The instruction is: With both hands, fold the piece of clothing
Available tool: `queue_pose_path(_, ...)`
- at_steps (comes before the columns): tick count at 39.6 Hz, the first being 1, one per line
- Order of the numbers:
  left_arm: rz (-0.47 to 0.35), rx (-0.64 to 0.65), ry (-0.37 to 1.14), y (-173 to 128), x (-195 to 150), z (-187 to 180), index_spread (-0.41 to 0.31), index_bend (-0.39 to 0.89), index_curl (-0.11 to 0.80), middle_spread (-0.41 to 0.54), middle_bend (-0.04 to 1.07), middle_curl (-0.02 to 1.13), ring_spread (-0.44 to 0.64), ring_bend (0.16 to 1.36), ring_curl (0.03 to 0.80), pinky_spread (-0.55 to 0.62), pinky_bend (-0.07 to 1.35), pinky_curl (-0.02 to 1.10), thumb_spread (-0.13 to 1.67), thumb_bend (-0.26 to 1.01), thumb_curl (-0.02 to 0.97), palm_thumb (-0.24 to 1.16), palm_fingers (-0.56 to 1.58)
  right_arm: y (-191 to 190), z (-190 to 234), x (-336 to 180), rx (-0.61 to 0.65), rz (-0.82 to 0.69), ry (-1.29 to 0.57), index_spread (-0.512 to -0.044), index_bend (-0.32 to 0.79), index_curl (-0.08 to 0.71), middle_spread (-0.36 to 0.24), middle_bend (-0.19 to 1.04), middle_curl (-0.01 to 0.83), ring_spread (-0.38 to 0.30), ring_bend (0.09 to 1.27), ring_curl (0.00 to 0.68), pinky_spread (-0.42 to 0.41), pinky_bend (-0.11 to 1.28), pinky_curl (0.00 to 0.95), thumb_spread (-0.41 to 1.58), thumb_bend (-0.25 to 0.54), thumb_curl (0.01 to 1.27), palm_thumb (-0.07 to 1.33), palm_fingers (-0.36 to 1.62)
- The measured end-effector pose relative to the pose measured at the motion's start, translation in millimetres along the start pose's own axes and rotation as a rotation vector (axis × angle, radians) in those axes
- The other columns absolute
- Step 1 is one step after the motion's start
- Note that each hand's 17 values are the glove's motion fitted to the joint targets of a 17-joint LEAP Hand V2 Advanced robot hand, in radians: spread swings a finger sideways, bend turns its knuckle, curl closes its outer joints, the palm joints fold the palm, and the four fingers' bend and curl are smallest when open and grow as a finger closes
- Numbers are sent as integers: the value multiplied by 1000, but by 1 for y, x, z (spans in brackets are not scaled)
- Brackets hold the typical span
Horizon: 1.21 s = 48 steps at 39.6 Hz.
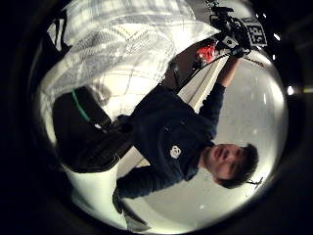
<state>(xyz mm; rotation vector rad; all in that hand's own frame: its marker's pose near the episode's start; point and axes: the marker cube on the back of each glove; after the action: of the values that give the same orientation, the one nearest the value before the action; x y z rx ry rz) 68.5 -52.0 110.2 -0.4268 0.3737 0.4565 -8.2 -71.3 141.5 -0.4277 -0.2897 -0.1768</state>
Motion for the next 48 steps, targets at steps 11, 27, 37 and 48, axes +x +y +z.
queue_pose_path(11, -443, -47, 85, -83, -56, -45, -271, 292, 545, -266, 508, 574, -305, 536, 437, -177, 126, 345, 1119, -10, 543, 680, 1090, -107, -35, 37, 27, 315, 37, -265, 246, 478, -231, 364, 519, -269, 524, 468, -353, 458, 385, 285, -28, 710, 1025, 1275)
queue_pose_path(27, -498, 272, 273, -83, -74, -62, -104, 165, 497, -85, 314, 497, -55, 445, 396, 115, 114, 278, 1318, -50, 403, 369, 587, -88, -11, 60, 58, 521, -83, -239, 71, 370, -152, 204, 476, -200, 438, 442, -207, 493, 392, 820, -37, 670, 910, 913)
queue_pose_path(37, -480, 110, 104, -68, -13, -31, -83, 195, 485, -37, 295, 485, 22, 437, 389, 164, 138, 249, 1344, -22, 337, 260, 567, -74, 20, 73, 51, 786, -4, -195, 47, 298, -71, 156, 440, -100, 470, 435, -62, 546, 392, 1081, -83, 559, 585, 820)
queue_pose_path(48, -676, 8, 32, -98, -52, 50, -78, 236, 496, 27, 164, 453, 158, 393, 381, 250, 136, 244, 1348, -10, 319, 277, 369, -91, 76, 63, -96, 839, -45, -144, 75, 249, 40, 127, 384, 4, 486, 432, 41, 680, 419, 1205, -39, 449, 388, 613)
